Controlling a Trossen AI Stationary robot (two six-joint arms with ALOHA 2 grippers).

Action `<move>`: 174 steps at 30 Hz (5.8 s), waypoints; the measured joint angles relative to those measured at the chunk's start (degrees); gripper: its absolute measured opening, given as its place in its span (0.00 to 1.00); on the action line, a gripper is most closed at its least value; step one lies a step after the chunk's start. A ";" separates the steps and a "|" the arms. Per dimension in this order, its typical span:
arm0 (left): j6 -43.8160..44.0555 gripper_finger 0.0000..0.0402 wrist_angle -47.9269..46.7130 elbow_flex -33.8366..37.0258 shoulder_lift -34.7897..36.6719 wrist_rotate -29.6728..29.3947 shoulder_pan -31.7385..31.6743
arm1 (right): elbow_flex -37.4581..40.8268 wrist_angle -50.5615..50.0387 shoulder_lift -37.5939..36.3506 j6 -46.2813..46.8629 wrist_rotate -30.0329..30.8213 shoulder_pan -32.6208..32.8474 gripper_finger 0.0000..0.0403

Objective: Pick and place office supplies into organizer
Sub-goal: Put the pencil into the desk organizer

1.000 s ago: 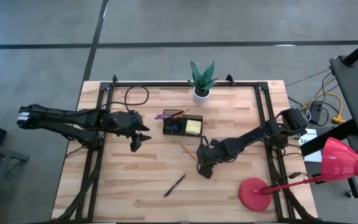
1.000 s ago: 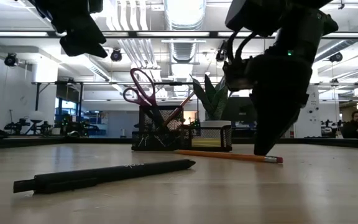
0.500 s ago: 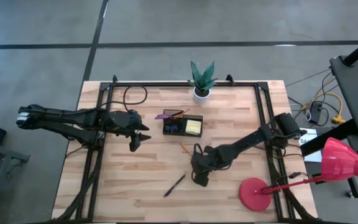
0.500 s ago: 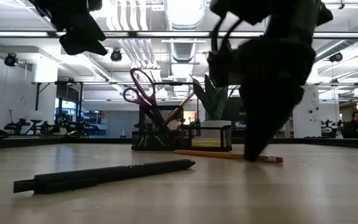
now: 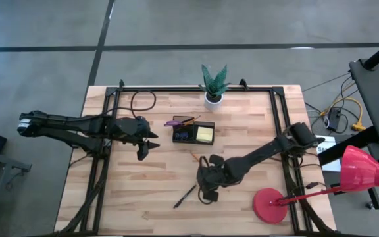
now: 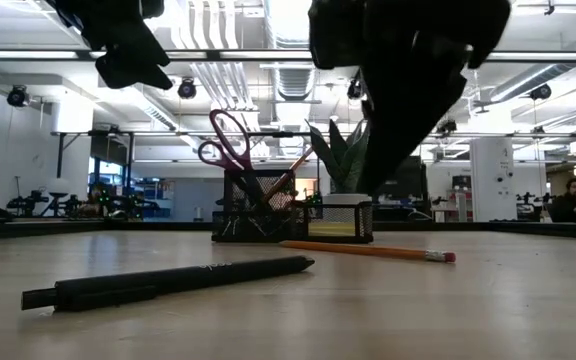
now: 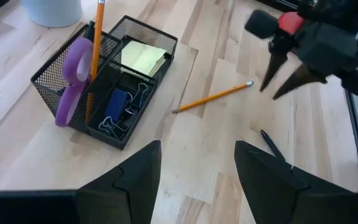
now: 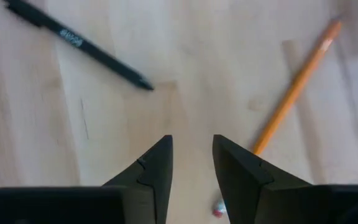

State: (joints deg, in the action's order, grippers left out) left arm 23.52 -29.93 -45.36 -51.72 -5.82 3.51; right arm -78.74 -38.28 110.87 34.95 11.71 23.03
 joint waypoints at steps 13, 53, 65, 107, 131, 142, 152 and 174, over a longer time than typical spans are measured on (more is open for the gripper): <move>-0.42 0.47 0.40 0.02 -0.35 0.00 0.00 | 2.58 -9.32 -4.02 5.19 3.34 -4.70 0.26; -1.94 0.47 0.84 0.79 -0.37 0.00 0.00 | 12.29 6.80 -0.14 9.96 0.24 -3.79 0.21; -1.76 0.47 0.97 0.79 -0.37 0.00 0.00 | 14.54 6.76 -0.29 4.90 0.28 -3.90 0.03; -12.20 0.42 9.26 0.41 -14.54 5.51 0.04 | -6.15 -30.01 0.08 -0.58 4.50 -5.40 0.02; -25.45 0.00 15.41 -8.79 -35.31 7.19 0.00 | -4.89 -30.53 -2.52 3.77 1.48 -3.98 0.02; -28.96 0.00 16.22 -8.82 -40.10 9.52 0.00 | -4.77 -29.87 -2.50 6.45 1.31 -3.91 0.02; -33.44 0.00 21.37 -9.11 -45.36 12.23 0.42 | -4.46 -29.63 -2.41 6.46 1.31 -4.10 0.02; -34.82 0.00 25.59 -9.58 -49.40 10.92 -0.12 | -4.30 -28.63 -2.39 8.11 7.45 -5.62 0.06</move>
State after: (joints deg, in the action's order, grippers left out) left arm -11.30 -4.35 -54.95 -101.12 5.09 3.39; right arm -83.05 -66.92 108.49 43.06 19.16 17.41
